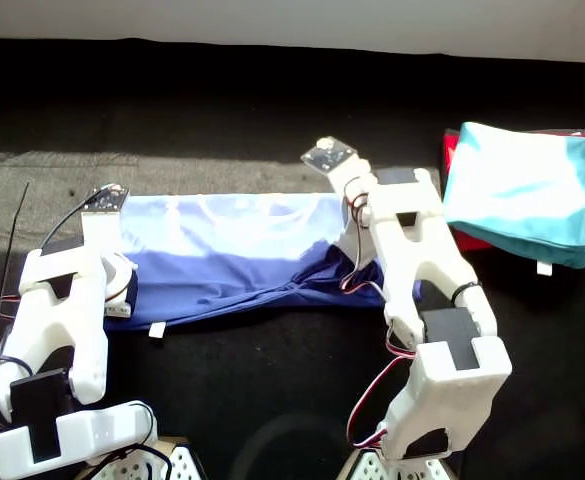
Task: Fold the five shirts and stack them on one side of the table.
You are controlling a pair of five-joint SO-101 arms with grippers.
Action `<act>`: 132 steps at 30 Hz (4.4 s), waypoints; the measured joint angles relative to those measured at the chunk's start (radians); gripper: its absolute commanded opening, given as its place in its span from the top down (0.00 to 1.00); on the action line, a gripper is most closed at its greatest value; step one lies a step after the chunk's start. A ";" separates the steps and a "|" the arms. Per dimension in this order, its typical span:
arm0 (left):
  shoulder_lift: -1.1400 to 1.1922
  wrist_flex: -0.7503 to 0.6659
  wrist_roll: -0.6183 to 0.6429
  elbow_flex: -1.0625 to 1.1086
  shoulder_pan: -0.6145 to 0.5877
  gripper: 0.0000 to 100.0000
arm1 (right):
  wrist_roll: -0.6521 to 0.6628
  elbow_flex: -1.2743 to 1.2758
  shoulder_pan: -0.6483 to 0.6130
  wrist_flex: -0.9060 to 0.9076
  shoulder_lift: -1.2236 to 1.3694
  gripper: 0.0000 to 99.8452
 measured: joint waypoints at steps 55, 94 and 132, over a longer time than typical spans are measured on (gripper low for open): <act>0.000 0.000 0.000 0.000 0.000 0.99 | -0.178 -0.046 -0.226 0.028 -0.055 0.99; 0.130 0.316 0.077 -0.549 -0.186 0.78 | -0.304 1.384 0.416 -0.270 -1.448 0.99; 0.965 0.703 0.011 -1.498 -0.206 0.99 | -0.305 1.485 0.404 -0.226 -1.811 0.99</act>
